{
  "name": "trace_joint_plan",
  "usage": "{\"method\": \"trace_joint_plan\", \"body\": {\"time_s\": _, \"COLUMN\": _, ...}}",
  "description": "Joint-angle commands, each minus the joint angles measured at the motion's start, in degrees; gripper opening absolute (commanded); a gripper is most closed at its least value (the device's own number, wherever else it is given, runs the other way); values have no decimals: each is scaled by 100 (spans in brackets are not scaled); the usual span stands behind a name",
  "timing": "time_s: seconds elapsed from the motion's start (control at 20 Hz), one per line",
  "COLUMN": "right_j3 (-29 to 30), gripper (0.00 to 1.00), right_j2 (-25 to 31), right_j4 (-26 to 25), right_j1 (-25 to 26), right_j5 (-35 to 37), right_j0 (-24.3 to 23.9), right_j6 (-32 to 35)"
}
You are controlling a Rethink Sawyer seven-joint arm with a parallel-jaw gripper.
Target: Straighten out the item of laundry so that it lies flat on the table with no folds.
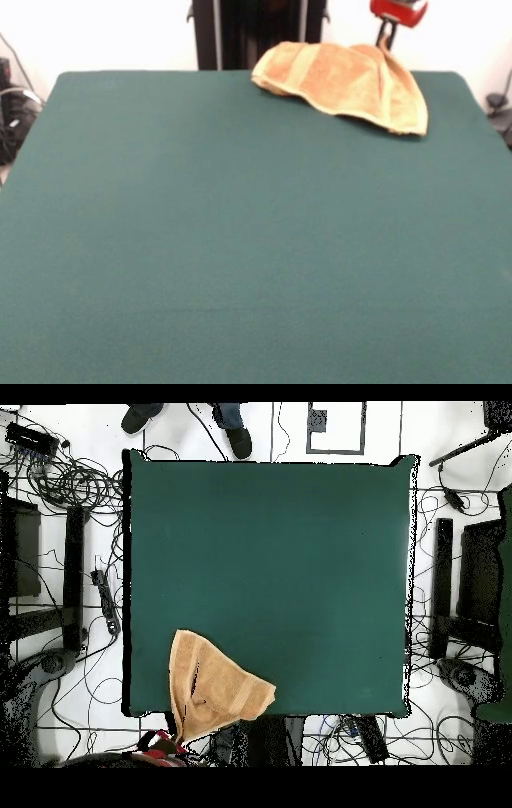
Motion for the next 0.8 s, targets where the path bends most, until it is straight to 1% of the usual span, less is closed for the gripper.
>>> {"method": "trace_joint_plan", "body": {"time_s": 0.05, "right_j3": -914, "gripper": 0, "right_j2": 248, "right_j4": -148, "right_j1": 900, "right_j5": 40, "right_j0": 196, "right_j6": 677}}
{"method": "trace_joint_plan", "body": {"time_s": 0.2, "right_j3": -1145, "gripper": 0, "right_j2": 64, "right_j4": -273, "right_j1": 967, "right_j5": 200, "right_j0": 61, "right_j6": 411}}
{"method": "trace_joint_plan", "body": {"time_s": 0.4, "right_j3": -1280, "gripper": 0, "right_j2": 59, "right_j4": -405, "right_j1": 988, "right_j5": 283, "right_j0": -44, "right_j6": 409}}
{"method": "trace_joint_plan", "body": {"time_s": 0.55, "right_j3": -1435, "gripper": 0, "right_j2": -63, "right_j4": -381, "right_j1": 934, "right_j5": 376, "right_j0": 10, "right_j6": 311}}
{"method": "trace_joint_plan", "body": {"time_s": 0.8, "right_j3": -1619, "gripper": 0, "right_j2": -284, "right_j4": -453, "right_j1": 839, "right_j5": 587, "right_j0": -49, "right_j6": 70}}
